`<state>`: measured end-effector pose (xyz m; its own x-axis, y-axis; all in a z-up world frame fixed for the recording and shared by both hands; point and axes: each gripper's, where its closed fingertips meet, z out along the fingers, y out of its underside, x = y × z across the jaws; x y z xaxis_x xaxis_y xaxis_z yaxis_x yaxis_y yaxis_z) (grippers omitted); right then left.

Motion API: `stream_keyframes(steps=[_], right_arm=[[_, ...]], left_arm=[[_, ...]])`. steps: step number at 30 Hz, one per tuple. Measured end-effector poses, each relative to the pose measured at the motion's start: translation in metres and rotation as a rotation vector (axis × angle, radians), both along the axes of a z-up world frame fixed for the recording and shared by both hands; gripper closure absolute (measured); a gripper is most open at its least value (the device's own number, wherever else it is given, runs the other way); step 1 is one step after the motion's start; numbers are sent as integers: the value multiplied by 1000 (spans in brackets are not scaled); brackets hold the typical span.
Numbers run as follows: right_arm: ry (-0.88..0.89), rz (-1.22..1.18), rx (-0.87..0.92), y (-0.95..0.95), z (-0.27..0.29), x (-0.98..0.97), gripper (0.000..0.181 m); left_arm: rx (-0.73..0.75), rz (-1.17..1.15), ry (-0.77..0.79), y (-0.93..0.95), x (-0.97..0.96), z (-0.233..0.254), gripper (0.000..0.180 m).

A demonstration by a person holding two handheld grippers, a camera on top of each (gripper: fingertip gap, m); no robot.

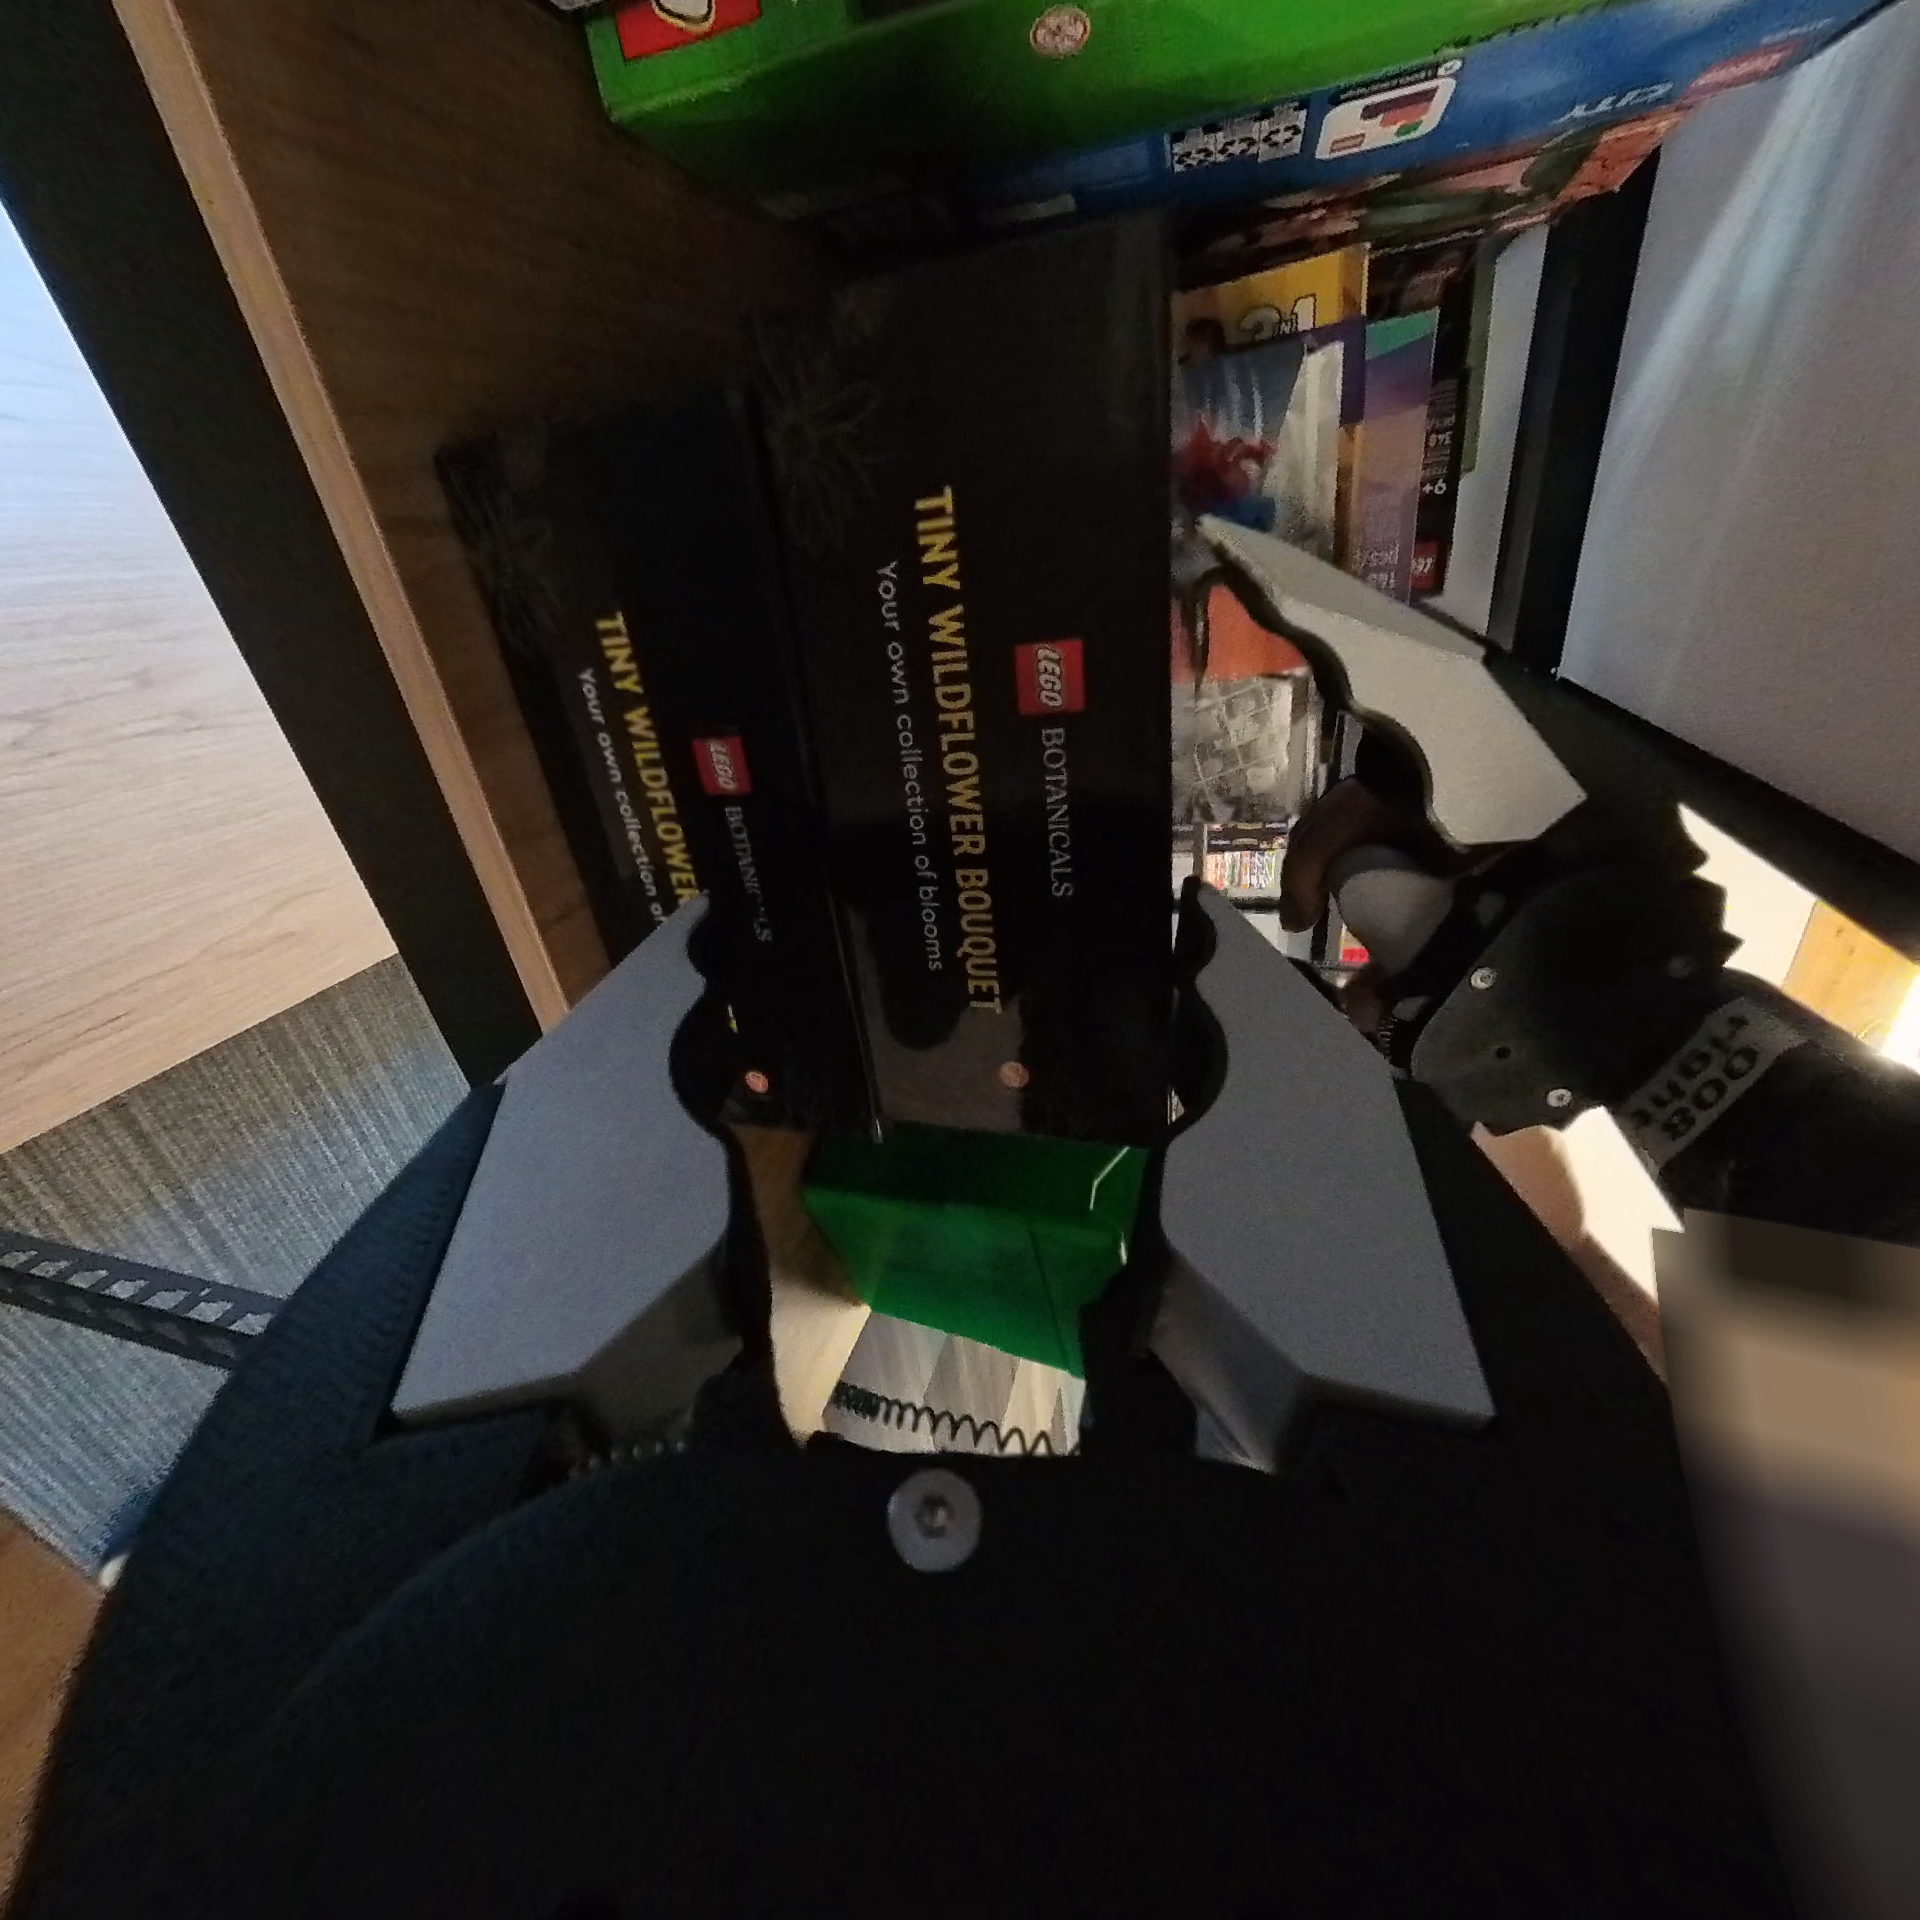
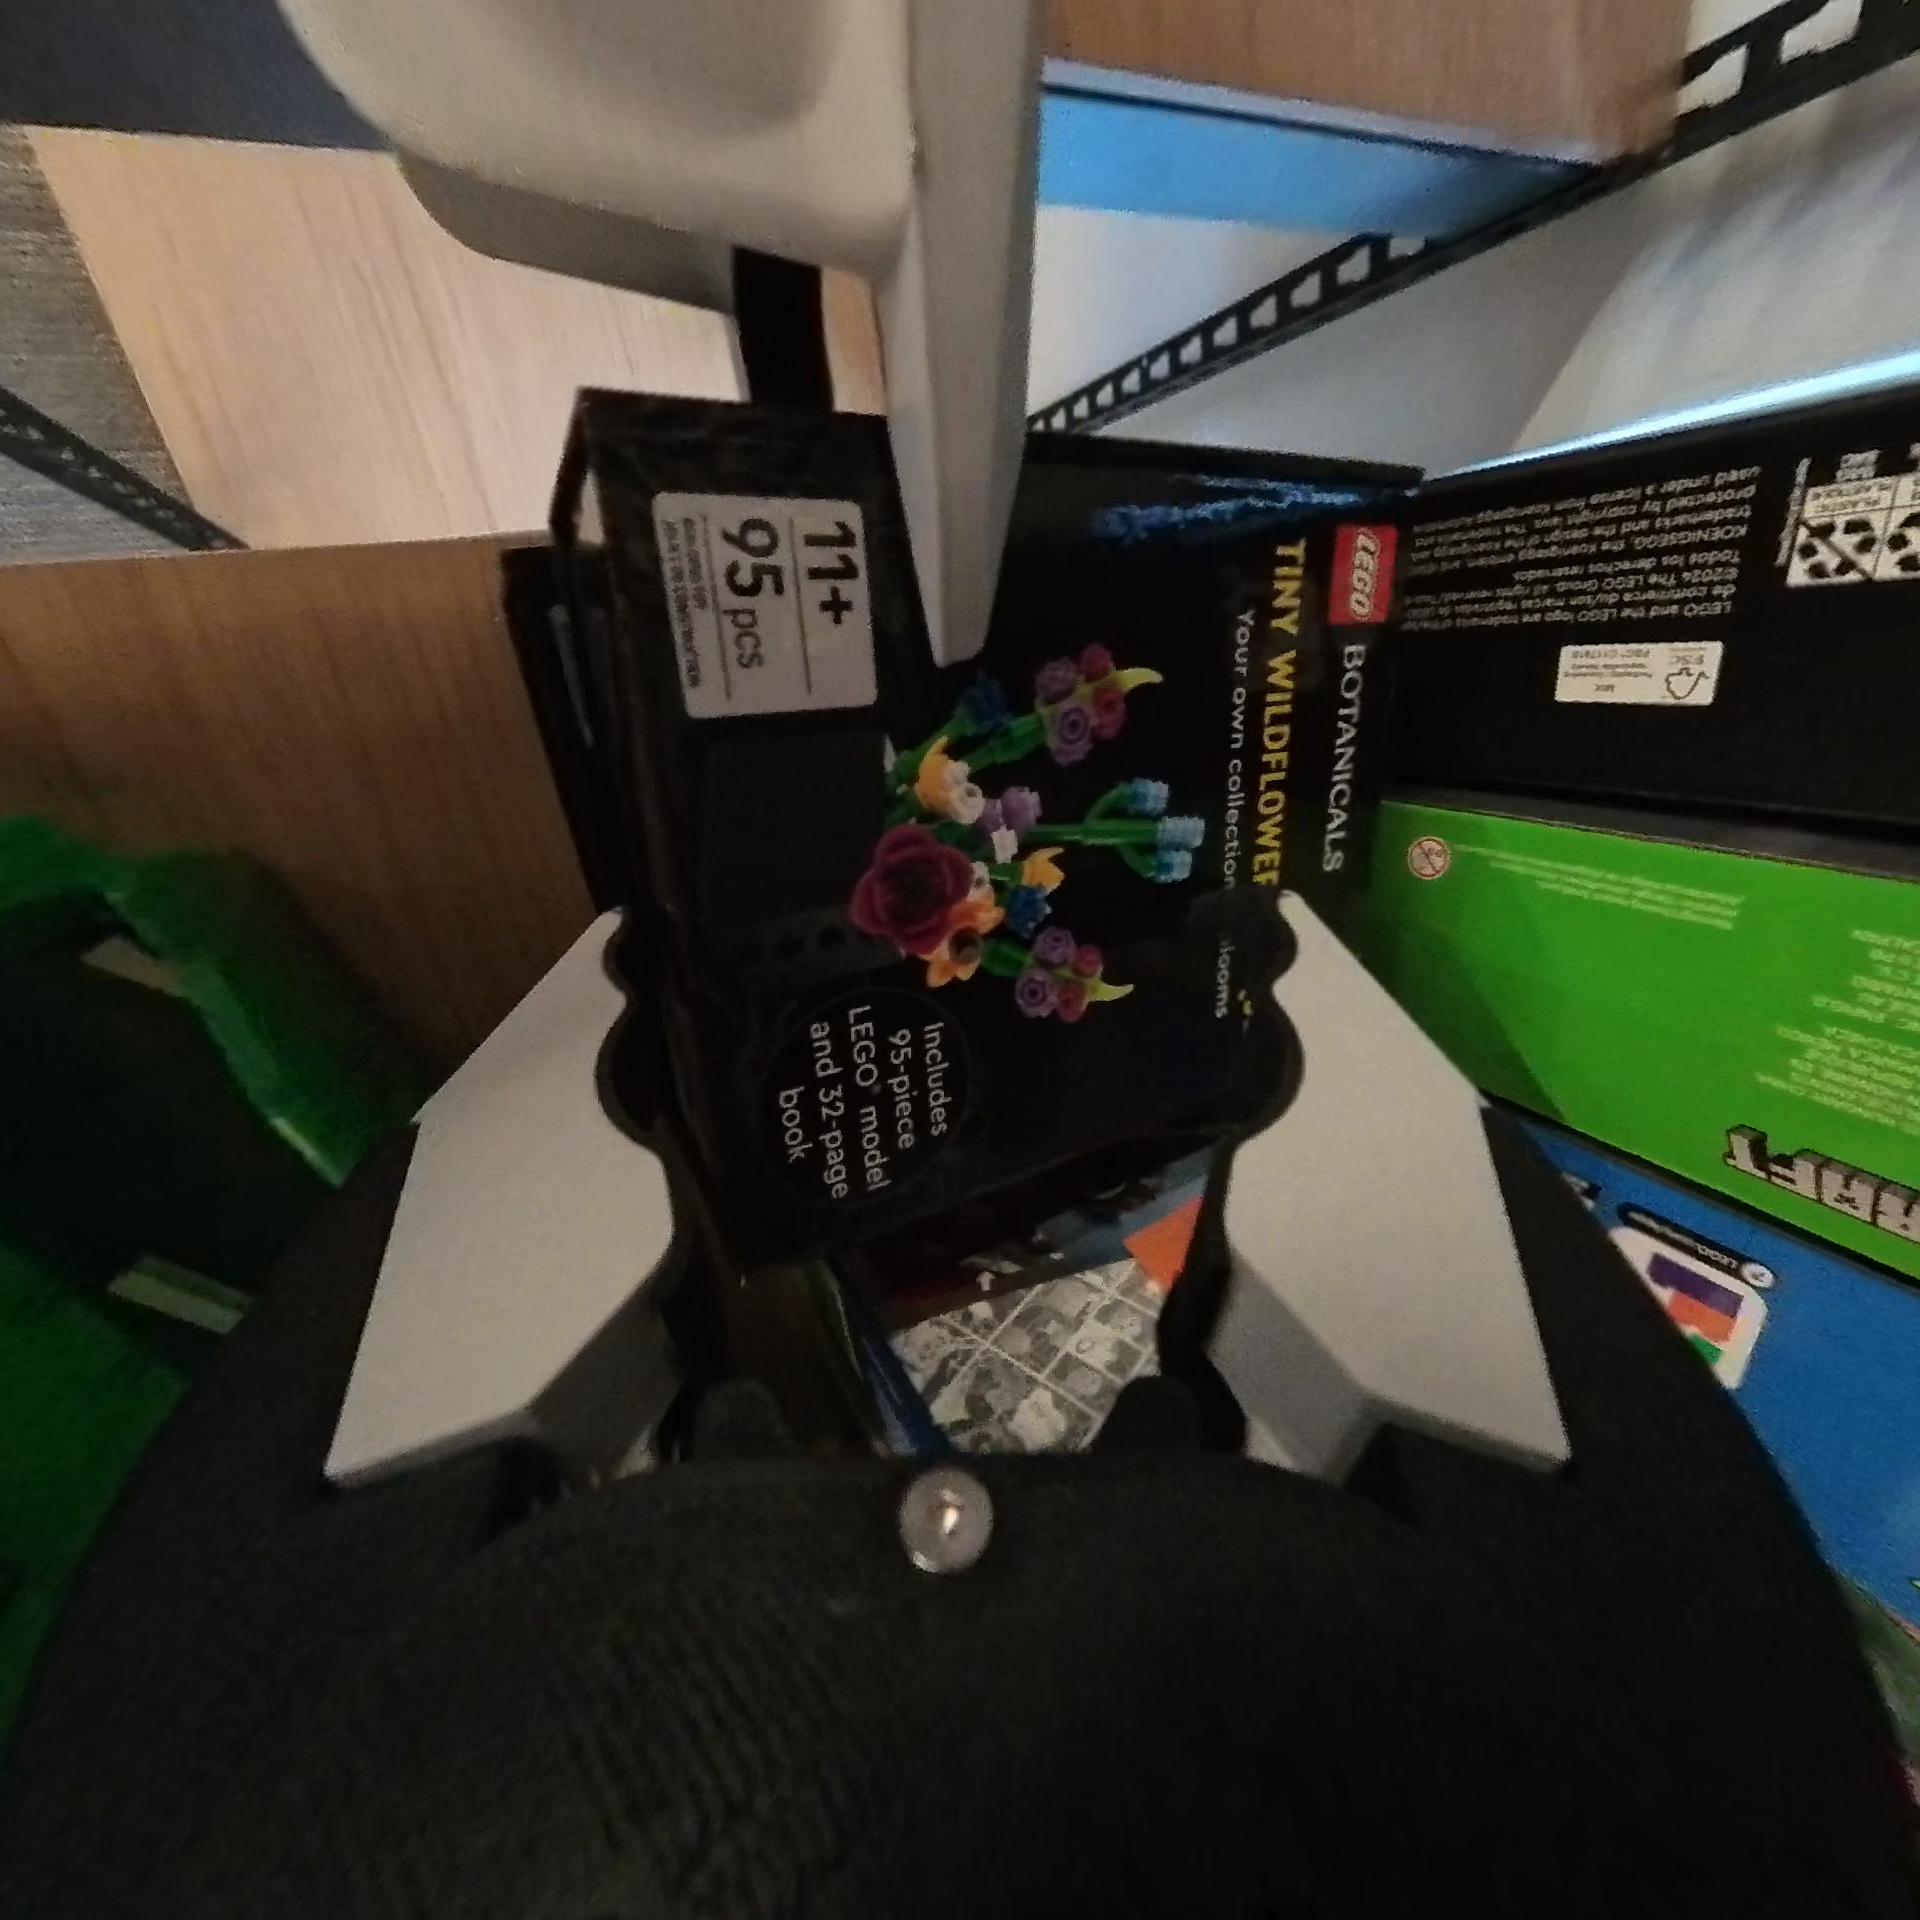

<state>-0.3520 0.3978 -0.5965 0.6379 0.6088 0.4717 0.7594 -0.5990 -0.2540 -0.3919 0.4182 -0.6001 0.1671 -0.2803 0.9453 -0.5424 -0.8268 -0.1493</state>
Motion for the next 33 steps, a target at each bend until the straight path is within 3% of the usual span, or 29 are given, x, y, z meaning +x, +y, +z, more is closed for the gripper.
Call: stream_keyframes(steps=[7, 14, 20, 26, 28, 31, 33], right_arm=[[-78, -86, -48, 3, 0, 21, 73], [-92, -165, 13, 5, 2, 29, 78], [-135, -254, 84, 9, 6, 32, 95], [66, -353, 314, -48, 55, 30, 105], [153, -458, 361, -82, 66, 52, 106], [330, -590, 394, -128, 68, 76, 108], [479, -585, 434, -140, 69, 68, 119]], left_arm=[[-10, -8, 16, 1, 11, 0, 99], [-9, 14, 10, 10, 20, 3, 104], [-6, 5, 4, 21, 28, 5, 108], [154, -97, 10, 26, 29, 11, 114], [102, -78, -21, 30, 33, 18, 102], [70, -36, -12, 40, 38, 12, 118], [70, -56, -19, 37, 40, 10, 118]])
